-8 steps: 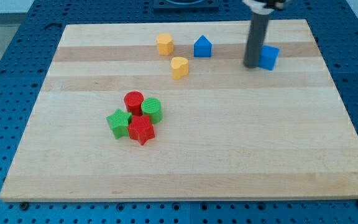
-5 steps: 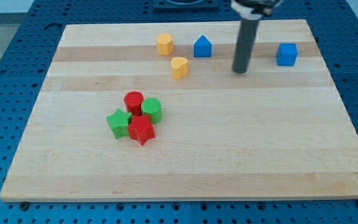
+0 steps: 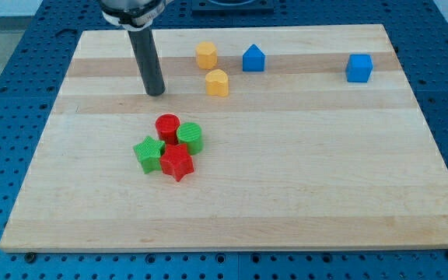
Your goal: Move the yellow heart towards the center right
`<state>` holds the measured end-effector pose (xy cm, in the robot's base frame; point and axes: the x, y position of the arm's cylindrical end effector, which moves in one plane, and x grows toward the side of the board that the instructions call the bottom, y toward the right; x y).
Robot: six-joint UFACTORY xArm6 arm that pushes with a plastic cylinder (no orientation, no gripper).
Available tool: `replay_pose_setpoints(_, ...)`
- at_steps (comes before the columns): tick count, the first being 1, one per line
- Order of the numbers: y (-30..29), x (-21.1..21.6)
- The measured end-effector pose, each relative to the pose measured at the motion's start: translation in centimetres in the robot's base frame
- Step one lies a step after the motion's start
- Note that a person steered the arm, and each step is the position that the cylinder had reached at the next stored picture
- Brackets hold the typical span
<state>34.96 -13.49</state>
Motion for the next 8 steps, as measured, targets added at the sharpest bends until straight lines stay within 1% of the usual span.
replay_pose_setpoints(1, 3.6, -0.6)
replay_pose_setpoints(2, 11.1, 1.6)
replay_pose_setpoints(3, 17.9, 2.5)
replay_pose_setpoints(4, 20.4, 2.5)
replay_pose_setpoints(5, 15.8, 2.5)
replay_pose_setpoints(6, 11.0, 1.1)
replay_pose_setpoints(7, 12.2, -1.8)
replay_pose_setpoints(8, 18.0, -1.8)
